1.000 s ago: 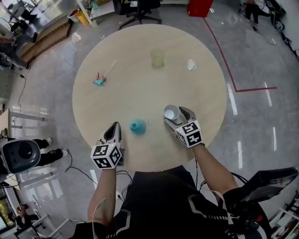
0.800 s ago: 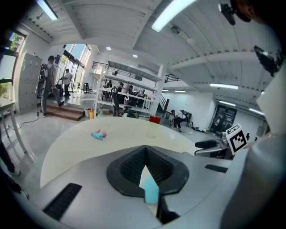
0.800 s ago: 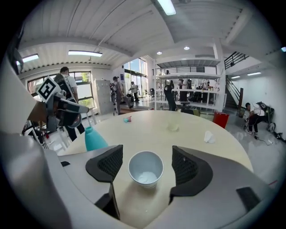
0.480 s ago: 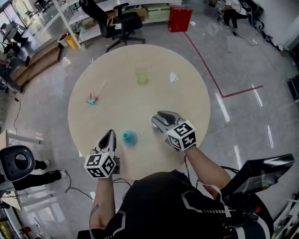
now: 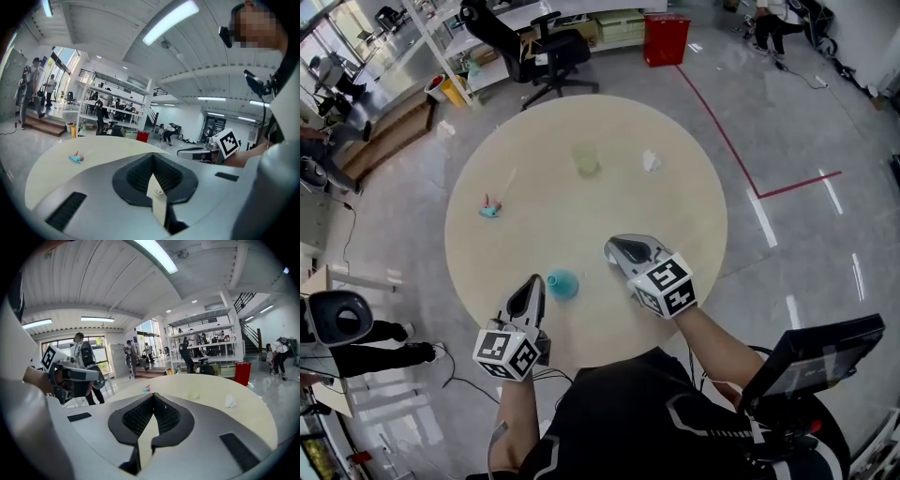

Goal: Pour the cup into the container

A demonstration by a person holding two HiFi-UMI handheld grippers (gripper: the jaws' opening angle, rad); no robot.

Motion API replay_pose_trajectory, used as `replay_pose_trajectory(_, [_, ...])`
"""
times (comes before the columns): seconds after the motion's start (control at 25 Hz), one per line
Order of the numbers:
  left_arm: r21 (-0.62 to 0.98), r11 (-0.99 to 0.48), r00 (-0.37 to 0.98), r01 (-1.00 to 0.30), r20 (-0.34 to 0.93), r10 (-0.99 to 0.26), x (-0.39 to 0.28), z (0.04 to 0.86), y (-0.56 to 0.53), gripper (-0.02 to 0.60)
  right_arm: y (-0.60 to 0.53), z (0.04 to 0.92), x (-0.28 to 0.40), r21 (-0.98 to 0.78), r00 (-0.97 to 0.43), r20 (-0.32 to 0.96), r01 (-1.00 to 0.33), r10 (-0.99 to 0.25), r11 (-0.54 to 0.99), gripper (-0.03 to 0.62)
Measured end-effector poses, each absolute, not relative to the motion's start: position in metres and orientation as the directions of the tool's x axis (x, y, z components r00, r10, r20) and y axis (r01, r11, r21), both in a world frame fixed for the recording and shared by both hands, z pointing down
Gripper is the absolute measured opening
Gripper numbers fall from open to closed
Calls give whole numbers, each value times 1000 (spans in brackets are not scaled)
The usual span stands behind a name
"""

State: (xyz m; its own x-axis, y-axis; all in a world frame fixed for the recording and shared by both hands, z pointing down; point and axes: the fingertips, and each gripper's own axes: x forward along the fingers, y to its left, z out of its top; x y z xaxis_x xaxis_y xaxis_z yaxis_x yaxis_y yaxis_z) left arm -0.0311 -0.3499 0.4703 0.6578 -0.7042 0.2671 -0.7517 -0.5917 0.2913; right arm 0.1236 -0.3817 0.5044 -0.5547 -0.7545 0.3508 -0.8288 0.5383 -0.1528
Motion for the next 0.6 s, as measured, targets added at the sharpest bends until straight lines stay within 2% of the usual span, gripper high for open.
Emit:
replay_pose_trajectory(0.36, [284,-561,625,-778,250,-740,-29,454,-315,-11,-358,466,115,-146,-614,217,-789,-759,597,8])
replay_pose_trajectory(0.6, [273,-565,620,-779,192,-761,-39,442,-284,-11,-328,453,110,-165,-605,196,-796,-771,583,7])
